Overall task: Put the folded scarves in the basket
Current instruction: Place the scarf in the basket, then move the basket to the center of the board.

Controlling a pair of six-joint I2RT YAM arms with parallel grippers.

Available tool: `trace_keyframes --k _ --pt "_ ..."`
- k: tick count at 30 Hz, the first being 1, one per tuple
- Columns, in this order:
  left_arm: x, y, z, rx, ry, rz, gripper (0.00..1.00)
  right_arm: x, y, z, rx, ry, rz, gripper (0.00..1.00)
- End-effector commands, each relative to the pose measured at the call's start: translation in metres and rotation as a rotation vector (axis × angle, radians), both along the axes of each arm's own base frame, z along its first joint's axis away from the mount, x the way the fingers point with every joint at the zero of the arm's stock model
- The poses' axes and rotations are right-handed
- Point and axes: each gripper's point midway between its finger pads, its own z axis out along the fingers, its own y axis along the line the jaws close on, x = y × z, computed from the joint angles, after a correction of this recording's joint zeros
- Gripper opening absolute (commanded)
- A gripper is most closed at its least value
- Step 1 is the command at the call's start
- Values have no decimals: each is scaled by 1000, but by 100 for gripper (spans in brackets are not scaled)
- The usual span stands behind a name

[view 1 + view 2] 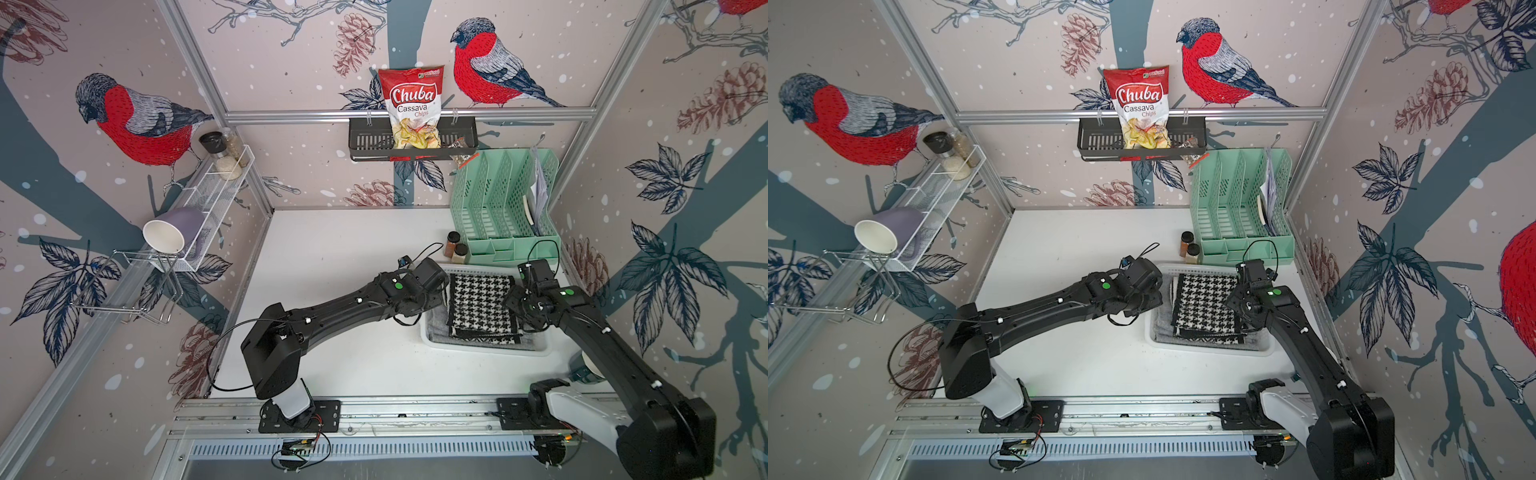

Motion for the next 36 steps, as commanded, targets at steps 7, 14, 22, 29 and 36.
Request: trace_keyframes --k 7,14,22,29,36 --pt "14 3 -27 48 -9 -74 47 13 -7 43 -18 -116 -7 73" --pt "17 15 -55 143 12 -50 43 15 -11 51 -15 -135 -15 74" --pt "15 66 -49 274 -36 -7 36 26 -16 64 1 -195 -7 84" --pt "8 120 -50 316 -32 24 34 46 -10 81 29 -272 15 100" --pt "6 170 -51 325 -37 53 35 63 -16 85 -4 -326 -11 100"
